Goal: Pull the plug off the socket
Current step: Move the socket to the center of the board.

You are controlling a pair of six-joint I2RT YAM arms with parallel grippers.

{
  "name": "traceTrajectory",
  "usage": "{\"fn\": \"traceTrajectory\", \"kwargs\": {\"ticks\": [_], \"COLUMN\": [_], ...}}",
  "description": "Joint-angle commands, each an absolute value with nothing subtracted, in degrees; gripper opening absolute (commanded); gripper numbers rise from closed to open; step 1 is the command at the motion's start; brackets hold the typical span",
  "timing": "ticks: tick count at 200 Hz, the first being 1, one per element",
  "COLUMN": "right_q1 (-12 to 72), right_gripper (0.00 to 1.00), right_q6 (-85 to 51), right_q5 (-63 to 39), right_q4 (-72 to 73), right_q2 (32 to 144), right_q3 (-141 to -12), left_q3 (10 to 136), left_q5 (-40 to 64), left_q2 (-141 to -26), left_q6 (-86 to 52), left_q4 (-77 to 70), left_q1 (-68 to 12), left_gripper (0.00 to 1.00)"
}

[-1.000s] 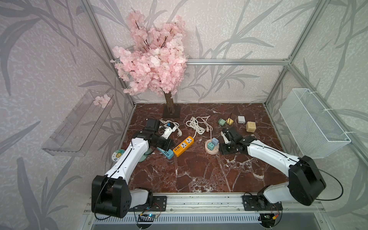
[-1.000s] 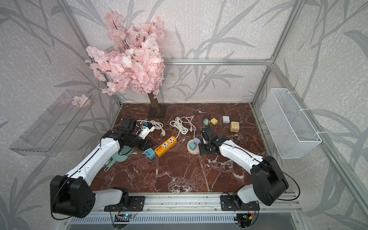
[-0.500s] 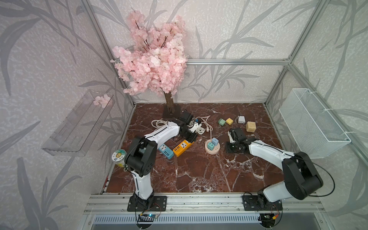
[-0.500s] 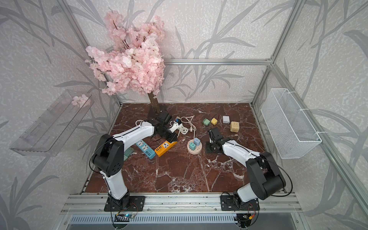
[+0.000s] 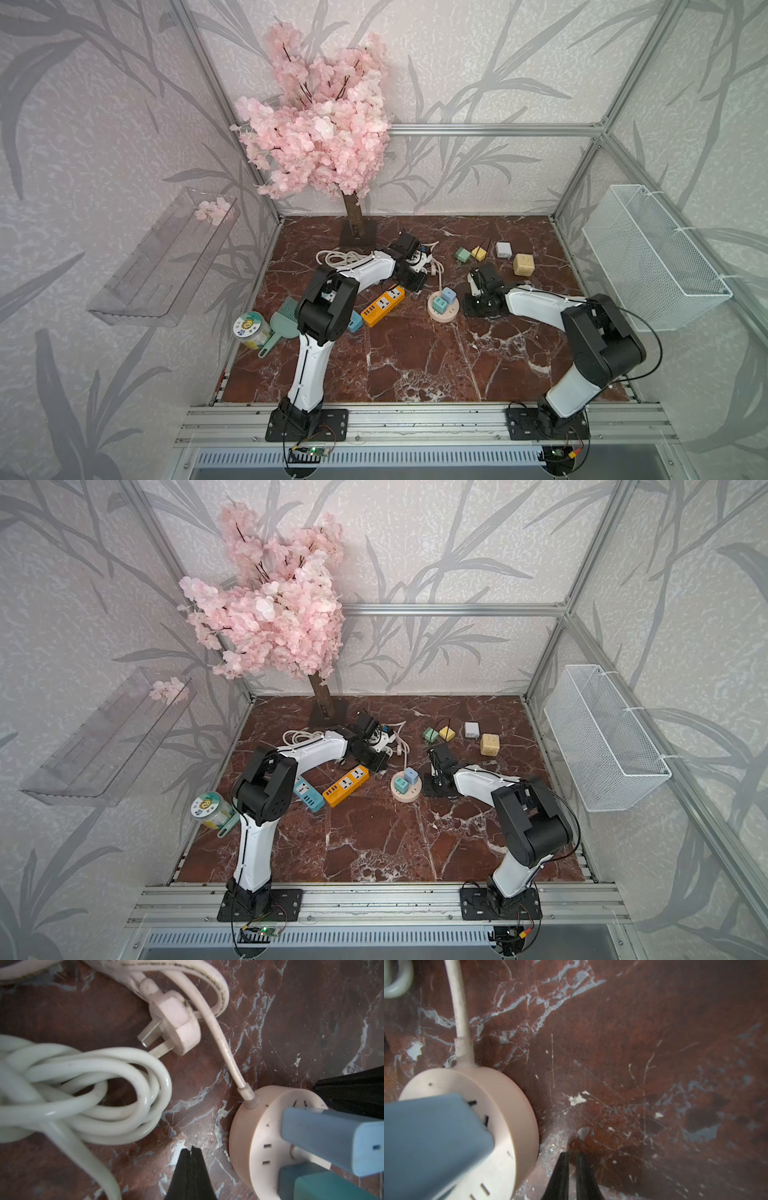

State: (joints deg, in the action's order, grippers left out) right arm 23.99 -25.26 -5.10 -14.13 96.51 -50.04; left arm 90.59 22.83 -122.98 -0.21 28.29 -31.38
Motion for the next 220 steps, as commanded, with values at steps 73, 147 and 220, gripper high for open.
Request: {"fn": "traceTrajectory", "kwargs": {"ticks": [73,147,220], "right_q1": [23.7,24.4,26.5], "right_gripper": [0.11,0.1,0.1], "right_q6": [-25.7,-24.4,-24.5], "right_q5": [-10.7,-15.3,-15.9], "right_q4": [-10.6,-9.8,-6.7], "right_q2": [100.6,103.3,101.6], "right_q3": [-51.9,-53.3,-50.0], "left_q3": [90.1,78.5,70.9], "left_q5": [31.8,38.5,38.0], "left_q2": [-124.7,-116.5,-111.5], "left_q6": [3.4,6.2,4.8], "left_q4": [30.0,28.5,24.0], "left_q1": [-33.5,-34.7,-35.0], "left_gripper": [0.0,0.0,0.0]}}
